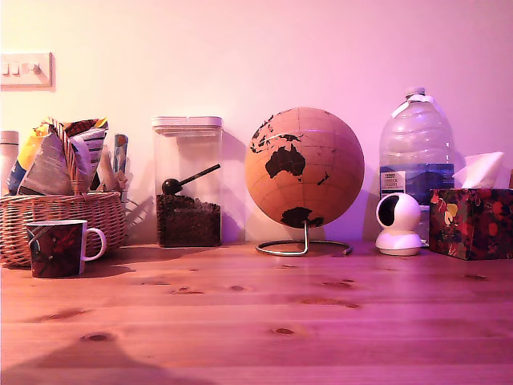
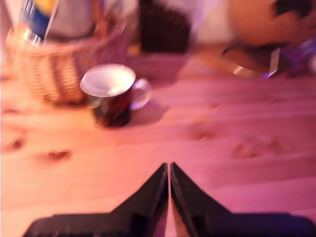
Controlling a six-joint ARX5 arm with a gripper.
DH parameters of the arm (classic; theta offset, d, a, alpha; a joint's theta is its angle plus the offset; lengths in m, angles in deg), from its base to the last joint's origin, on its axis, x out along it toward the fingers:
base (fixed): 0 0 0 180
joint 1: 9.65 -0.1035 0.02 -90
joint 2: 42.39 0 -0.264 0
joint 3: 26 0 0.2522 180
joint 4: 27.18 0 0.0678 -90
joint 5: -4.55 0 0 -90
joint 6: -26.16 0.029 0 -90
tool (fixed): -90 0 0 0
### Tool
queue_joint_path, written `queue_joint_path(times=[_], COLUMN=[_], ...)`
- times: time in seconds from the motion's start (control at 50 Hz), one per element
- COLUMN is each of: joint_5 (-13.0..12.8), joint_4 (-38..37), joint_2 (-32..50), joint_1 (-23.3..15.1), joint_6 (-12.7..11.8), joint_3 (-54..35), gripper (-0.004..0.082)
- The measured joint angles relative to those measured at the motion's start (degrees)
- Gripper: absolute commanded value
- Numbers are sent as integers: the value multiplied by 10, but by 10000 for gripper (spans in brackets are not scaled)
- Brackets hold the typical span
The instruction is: Pick up the coffee capsules from the table one by one and drop them inside the nearest coffee cup
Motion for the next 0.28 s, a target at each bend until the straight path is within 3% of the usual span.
queue_joint_path(times=[0.28], joint_5=[2], joint_4=[32], joint_2=[73], joint_1=[30], joint_6=[-5], joint_3=[0], gripper=[-19])
